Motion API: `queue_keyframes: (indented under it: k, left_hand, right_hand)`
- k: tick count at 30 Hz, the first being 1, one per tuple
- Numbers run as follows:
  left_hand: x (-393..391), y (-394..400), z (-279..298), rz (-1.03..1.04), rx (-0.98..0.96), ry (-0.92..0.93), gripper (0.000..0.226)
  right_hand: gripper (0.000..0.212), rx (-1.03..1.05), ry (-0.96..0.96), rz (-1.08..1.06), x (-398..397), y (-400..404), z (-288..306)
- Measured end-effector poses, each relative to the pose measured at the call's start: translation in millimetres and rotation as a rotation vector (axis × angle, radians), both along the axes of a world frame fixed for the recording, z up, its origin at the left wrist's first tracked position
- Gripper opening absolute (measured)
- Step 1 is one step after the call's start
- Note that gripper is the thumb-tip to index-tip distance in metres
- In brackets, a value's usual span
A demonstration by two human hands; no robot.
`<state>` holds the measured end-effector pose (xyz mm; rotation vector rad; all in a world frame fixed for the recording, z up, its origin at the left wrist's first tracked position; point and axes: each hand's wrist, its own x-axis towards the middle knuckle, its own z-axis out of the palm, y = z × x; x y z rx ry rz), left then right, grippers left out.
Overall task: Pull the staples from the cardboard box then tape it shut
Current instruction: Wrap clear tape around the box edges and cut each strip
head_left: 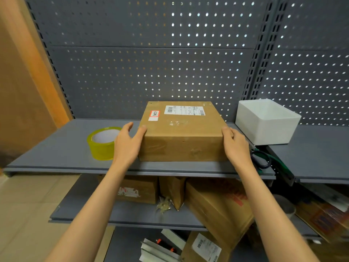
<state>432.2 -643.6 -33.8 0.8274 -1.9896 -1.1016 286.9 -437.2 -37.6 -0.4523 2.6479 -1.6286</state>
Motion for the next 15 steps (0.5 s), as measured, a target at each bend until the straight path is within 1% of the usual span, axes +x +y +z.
queue_keyframes:
  k: [3,9,12,14,15]
  left_hand:
    - [0,0,1,-0.077,-0.011,-0.021,0.050]
    - [6,-13,1,-0.087,-0.094,-0.027,0.047]
    - [14,-14,4,-0.070,-0.241,0.005,0.041]
    - [22,-16,5,0.033,-0.367,0.019,0.036]
    - [26,-20,5,0.095,-0.420,-0.016,0.034]
  right_hand:
    - [0.053,0.001,0.009,0.006,3,-1,-1]
    - [0.056,0.006,0.042,0.037,15,-5,-1]
    - [0.049,-0.009,0.017,0.043,16,-3,0]
    - [0.052,-0.022,0.023,0.033,15,-1,1]
    - [0.052,-0.024,0.027,0.027,14,-1,1]
